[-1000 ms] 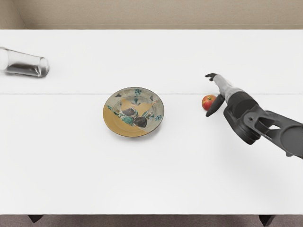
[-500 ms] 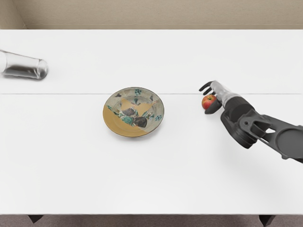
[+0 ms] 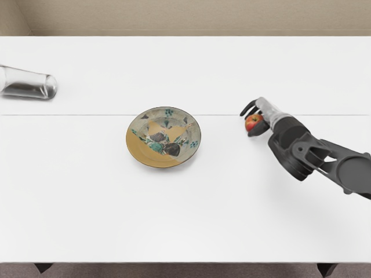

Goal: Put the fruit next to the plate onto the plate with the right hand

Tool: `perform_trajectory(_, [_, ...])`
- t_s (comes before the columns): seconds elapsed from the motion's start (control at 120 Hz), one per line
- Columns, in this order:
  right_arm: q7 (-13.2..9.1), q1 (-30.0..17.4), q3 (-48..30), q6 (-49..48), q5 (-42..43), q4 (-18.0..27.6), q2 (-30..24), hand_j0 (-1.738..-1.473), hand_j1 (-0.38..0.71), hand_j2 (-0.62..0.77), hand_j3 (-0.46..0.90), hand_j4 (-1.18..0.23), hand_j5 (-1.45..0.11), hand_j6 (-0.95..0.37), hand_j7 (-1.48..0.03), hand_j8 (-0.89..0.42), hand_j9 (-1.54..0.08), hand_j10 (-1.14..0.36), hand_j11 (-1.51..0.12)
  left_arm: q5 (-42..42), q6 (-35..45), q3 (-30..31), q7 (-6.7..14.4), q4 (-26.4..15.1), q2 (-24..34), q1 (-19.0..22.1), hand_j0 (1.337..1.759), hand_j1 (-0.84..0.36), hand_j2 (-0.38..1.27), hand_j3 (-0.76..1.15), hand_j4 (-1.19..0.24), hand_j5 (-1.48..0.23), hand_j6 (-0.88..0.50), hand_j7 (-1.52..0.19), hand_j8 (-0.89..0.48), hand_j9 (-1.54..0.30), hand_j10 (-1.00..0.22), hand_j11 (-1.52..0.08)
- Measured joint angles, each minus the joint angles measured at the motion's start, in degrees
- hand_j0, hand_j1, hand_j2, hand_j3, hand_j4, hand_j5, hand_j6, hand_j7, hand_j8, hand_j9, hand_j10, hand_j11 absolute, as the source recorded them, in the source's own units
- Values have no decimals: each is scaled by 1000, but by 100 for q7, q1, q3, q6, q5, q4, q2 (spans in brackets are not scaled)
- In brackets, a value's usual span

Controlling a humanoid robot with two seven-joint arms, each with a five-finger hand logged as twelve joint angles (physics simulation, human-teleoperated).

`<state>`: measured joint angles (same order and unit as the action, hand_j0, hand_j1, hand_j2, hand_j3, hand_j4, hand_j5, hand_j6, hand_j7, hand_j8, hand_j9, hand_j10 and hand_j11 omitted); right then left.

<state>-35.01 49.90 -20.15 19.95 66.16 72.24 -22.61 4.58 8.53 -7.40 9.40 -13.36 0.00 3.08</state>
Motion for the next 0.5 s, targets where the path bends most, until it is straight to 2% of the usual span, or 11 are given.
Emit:
perform_trajectory(0.167, [0, 32, -459, -11, -40, 225, -25, -1654, 253, 150, 0, -616, -792, -574, -795, -396, -804, -497, -807, 0, 0, 0, 0, 0, 0, 0, 1658, 340, 2, 0, -7, -9, -7, -9, -7, -9, -7, -9])
perform_trajectory(0.3, [2, 41, -809, -42, -95, 719, -1, -1655, 252, 186, 0, -615, -805, -594, -801, -399, -814, -510, -808, 0, 0, 1, 0, 0, 0, 0, 1658, 341, 2, 0, -7, -9, -7, -9, -7, -9, -7, -9])
perform_trajectory(0.5, [1, 97, -951, -86, -209, 1190, 457, -1657, 259, 235, 0, -611, -821, -610, -807, -422, -829, -521, -809, 0, 0, 1, 0, 0, 0, 0, 1658, 341, 1, 0, -7, -9, -7, -9, -7, -9, -7, -9])
